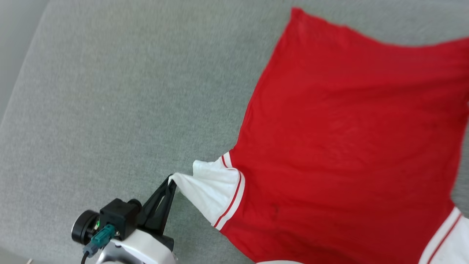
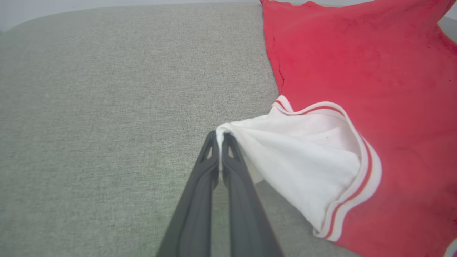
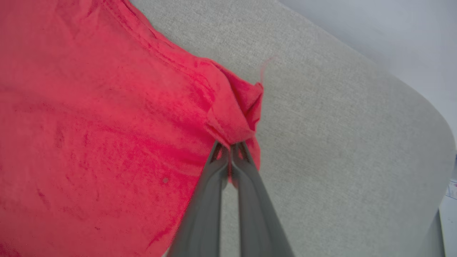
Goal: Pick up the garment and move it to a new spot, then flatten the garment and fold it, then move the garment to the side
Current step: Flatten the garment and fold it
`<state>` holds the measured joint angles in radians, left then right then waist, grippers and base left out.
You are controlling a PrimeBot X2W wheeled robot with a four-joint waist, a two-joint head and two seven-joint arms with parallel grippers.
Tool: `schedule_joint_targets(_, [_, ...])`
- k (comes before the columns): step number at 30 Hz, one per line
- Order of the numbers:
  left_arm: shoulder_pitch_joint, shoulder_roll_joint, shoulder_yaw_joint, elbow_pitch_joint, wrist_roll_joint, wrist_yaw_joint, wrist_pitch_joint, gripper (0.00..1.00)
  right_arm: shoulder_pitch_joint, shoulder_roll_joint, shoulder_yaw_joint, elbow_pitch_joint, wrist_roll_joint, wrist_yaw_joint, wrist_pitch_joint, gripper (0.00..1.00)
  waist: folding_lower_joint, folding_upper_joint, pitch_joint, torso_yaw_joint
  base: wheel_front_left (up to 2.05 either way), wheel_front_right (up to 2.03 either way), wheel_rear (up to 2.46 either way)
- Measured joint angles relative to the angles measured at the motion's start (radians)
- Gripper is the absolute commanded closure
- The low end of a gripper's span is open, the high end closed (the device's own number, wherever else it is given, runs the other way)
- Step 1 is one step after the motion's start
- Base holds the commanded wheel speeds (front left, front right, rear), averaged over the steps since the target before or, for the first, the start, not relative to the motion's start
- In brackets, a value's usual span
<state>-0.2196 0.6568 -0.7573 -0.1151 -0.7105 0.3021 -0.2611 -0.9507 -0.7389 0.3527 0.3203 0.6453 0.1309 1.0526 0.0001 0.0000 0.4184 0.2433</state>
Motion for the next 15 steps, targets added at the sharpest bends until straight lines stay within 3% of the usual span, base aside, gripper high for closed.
schedule_joint_targets(8, [0.072, 0.031, 0.009, -0.023, -0.026, 0.038, 0.011, 1.0, 0.303, -0.203, 0.048, -0.198, 0.184, 0.0, -0.1, 1.0, -0.0003, 0.0, -0.14, -0.058, 0.0, 0.0, 0.0])
schedule_joint_targets(15, [0.123, 0.038, 0.017, -0.026, -0.049, 0.051, 0.01, 1.0, 0.71, -0.268, 0.003, -0.252, 0.275, 0.0, -0.221, 1.0, -0.0003, 0.0, -0.222, -0.119, 0.0, 0.0, 0.0])
